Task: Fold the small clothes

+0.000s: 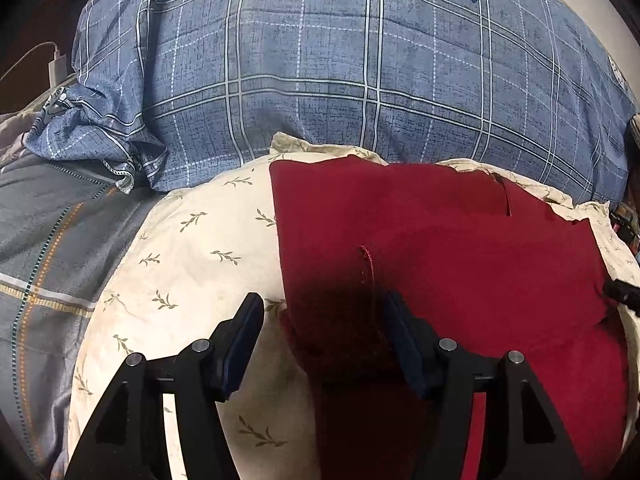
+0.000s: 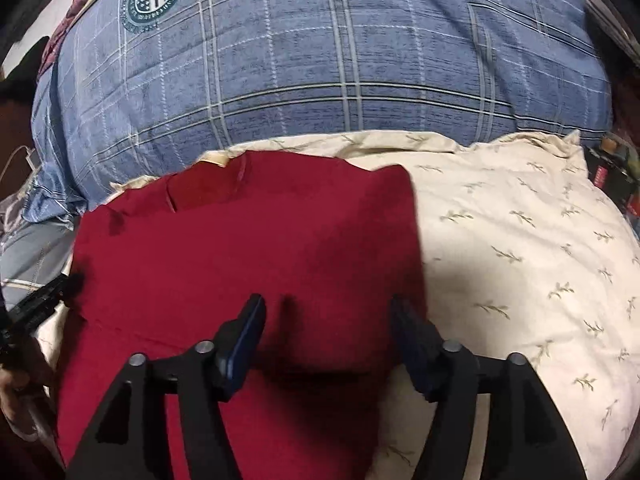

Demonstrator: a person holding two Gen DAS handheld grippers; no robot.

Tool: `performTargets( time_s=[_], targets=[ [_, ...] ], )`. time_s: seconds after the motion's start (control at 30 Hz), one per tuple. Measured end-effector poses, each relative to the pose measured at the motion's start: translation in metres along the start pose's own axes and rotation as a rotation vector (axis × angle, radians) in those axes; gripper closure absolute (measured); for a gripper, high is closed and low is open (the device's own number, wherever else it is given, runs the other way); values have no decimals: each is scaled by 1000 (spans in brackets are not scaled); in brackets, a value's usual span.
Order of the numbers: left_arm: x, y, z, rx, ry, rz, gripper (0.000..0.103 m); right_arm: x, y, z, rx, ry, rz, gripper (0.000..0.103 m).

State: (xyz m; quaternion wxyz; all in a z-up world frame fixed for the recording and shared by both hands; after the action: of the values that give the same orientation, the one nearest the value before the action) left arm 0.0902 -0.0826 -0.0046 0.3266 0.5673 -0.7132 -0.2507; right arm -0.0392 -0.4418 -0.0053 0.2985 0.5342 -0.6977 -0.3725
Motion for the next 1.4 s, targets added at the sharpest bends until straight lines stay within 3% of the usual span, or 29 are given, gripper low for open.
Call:
performTargets(
  time_s=[0.1, 0.37, 0.57, 0.77, 1.03, 1.4],
  targets=[
    [-1, 7, 3, 3, -1, -2, 41, -7, 6, 2, 5, 37, 21, 37],
    [0, 37, 16, -8, 8, -23, 41, -14, 41, 19, 6, 10, -57, 37],
    [-6, 71, 43, -34, 2, -30, 41, 0, 77, 50, 26, -1, -54, 32],
    [-7, 108, 69, -23, -14, -53, 41, 7, 96, 86, -13, -52, -113, 31],
    [-5, 139, 101, -34, -20, -84, 41, -17, 106, 125, -28, -19, -175, 31],
    [-2, 155, 115, -38, -16, -66, 41, -39, 104, 137, -43, -1, -201, 30]
  ],
)
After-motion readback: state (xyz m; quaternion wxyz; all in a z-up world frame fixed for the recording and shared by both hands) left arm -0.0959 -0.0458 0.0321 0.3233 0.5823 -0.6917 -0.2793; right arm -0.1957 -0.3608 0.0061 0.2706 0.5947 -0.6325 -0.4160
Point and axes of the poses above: each gripper's, at about its wrist camera, not at the fingertips, and y roughly against the way its jaws point, x to its right, z to its underside, the point moved 3 cm from there along -y, roughly the way its jaws point, and after that the axes turned 10 degrees about y, right-handed, at the moved point
